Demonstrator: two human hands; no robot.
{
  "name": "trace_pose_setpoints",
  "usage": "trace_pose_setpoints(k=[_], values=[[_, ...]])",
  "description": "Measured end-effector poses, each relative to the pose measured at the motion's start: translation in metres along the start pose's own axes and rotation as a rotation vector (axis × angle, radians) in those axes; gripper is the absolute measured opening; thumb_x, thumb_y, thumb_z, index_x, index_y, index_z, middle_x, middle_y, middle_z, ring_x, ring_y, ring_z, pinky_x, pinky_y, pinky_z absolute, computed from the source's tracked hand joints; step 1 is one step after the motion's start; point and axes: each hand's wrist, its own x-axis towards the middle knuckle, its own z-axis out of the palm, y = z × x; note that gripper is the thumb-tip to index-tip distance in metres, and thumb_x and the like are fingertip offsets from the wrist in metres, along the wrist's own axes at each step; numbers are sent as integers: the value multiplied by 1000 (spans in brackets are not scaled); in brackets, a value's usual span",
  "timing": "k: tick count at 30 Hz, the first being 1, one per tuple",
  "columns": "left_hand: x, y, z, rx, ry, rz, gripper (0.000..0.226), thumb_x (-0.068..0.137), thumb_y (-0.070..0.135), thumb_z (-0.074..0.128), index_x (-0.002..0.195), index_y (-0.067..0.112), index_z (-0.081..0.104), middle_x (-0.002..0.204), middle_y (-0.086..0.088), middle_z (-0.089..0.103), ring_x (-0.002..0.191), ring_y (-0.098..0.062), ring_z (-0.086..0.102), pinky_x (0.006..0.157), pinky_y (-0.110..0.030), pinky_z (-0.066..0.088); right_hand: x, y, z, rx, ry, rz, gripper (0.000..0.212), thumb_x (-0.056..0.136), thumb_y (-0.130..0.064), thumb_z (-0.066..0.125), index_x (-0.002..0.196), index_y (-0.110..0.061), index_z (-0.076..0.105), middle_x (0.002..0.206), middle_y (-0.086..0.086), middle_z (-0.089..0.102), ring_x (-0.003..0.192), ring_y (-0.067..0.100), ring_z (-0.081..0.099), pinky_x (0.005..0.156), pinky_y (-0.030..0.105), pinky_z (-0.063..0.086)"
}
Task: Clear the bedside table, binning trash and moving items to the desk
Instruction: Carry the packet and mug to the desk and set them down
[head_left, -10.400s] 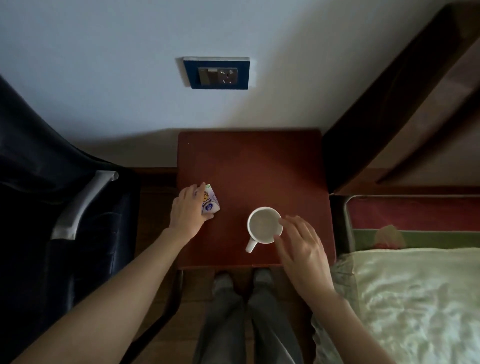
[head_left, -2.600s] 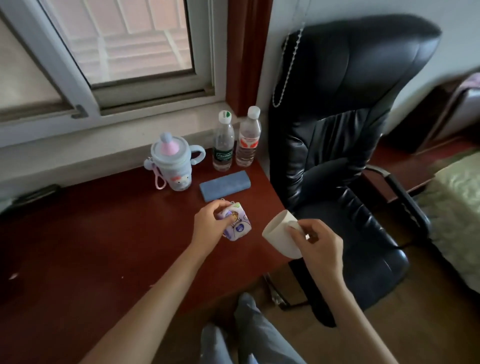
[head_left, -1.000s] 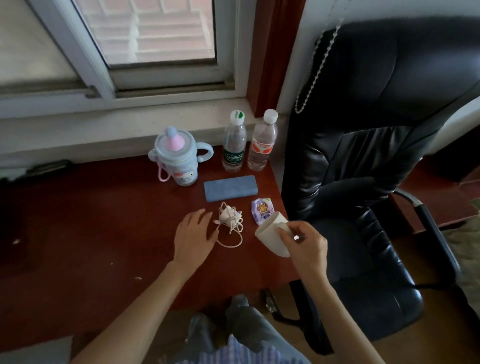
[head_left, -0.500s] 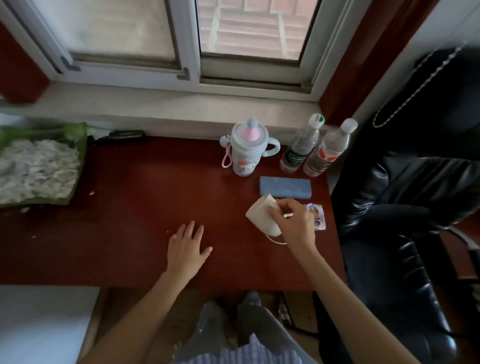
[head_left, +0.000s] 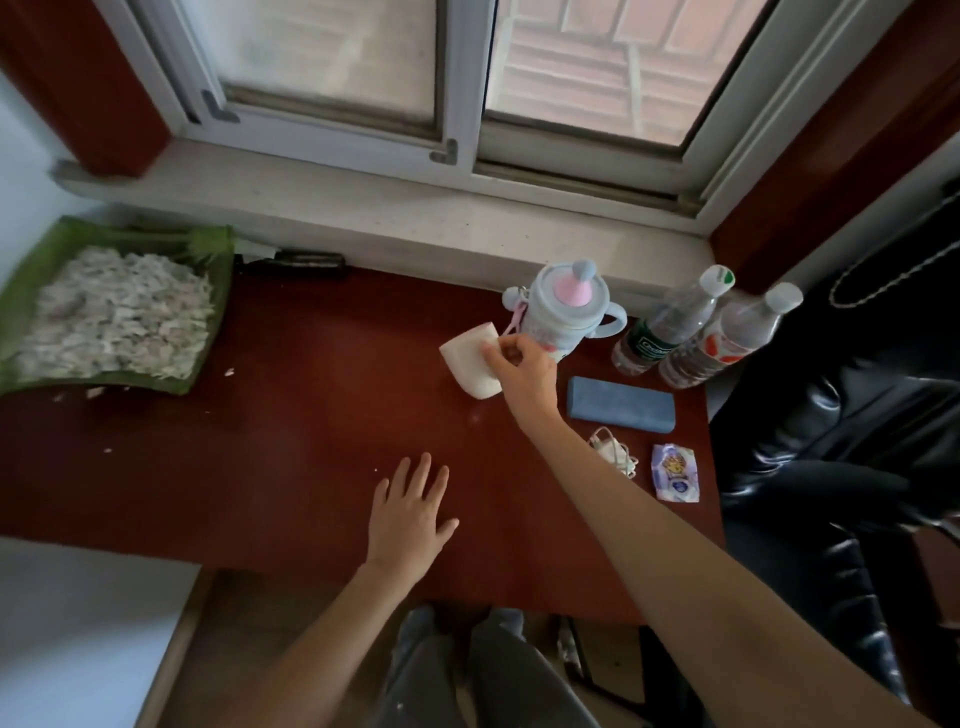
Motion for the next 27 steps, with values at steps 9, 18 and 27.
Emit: trace_pose_setpoints(k=[9,18,27], values=[[0,-1,2,-23,4,-10,69,91,57,38,149,27,14,160,-3,8,146,-27,8,116,-46,17,19,15,32,99,-51,17,15,85,-30,63,85,-15,65,77,-4,64,74,9,58,71,30,46],[-1,1,-1,-21,1,-12,69,92,57,37,149,28,12,160,-2,5,147,-26,6,117,-45,16,-8,35,14,149,-78,72,18,80,-41,69,85,-24,69,80,-3,72,79,11,69,79,37,58],[-3,1,2,-27,35,-22,68,89,55,45,147,27,24,158,-4,18,145,-27,17,114,-47,23,-41,61,0,47,-41,80,5,78,-29,74,83,-29,72,72,-9,71,69,4,67,70,23,54]])
